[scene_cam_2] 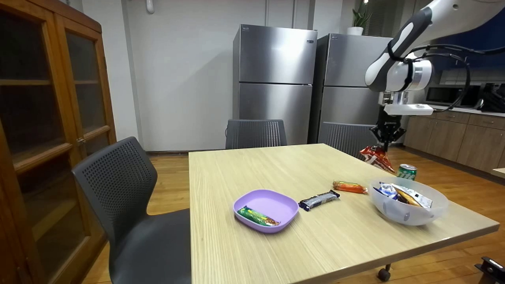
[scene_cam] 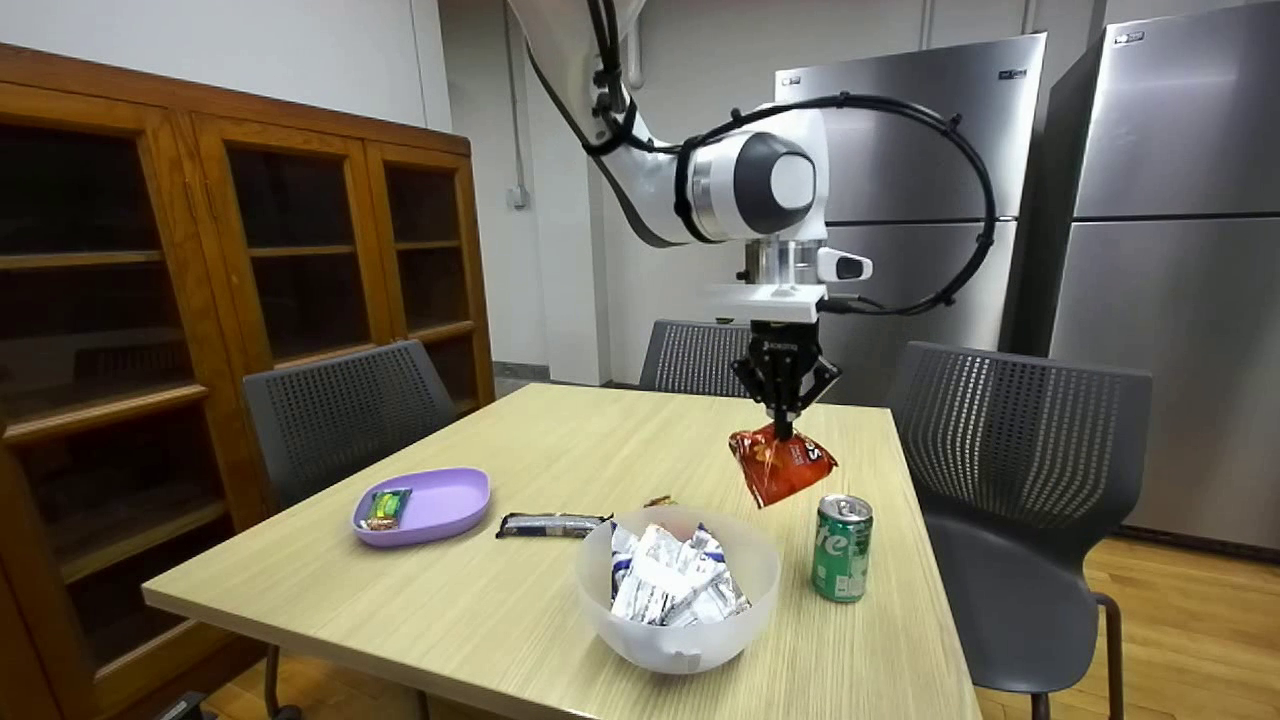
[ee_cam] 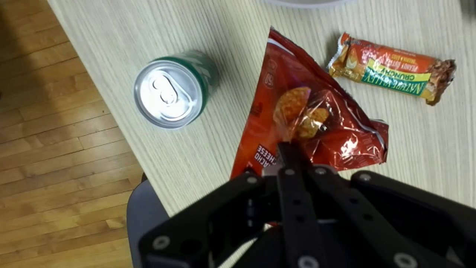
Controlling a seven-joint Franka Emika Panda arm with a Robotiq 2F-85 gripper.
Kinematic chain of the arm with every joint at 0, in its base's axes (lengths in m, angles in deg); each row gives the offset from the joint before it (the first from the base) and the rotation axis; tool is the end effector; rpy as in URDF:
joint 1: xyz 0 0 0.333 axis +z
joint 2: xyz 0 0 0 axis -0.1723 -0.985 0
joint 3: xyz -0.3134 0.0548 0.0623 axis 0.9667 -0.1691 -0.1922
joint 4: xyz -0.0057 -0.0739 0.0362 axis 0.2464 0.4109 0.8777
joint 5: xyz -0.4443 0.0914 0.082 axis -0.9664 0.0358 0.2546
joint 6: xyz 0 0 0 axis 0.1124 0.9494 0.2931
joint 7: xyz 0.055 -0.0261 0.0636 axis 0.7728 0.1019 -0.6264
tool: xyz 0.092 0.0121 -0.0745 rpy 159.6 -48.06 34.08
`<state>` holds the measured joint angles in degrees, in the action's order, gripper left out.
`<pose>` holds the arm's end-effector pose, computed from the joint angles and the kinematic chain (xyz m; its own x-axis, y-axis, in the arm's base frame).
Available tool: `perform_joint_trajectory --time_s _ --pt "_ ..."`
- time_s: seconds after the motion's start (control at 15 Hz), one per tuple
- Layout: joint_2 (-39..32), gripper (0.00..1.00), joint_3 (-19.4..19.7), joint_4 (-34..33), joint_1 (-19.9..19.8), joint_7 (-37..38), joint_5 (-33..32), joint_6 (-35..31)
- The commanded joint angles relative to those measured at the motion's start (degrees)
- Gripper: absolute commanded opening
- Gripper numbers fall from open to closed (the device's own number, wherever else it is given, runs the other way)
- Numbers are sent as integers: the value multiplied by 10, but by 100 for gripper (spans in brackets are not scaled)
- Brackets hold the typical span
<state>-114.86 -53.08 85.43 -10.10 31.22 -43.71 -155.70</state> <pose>0.6527 -0.3659 0.2080 0.9235 -0.3836 0.0101 -0.3835 -0.9218 0.0559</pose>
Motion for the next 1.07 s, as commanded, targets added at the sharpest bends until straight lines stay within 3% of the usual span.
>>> perform_joint_trajectory --time_s 0.0,0.53,1.0 --pt "95 0 -7 76 -19 -57 3 37" --pt "248 0 12 221 -21 -150 -2 49" --pt "270 0 14 301 0 -202 -30 15"
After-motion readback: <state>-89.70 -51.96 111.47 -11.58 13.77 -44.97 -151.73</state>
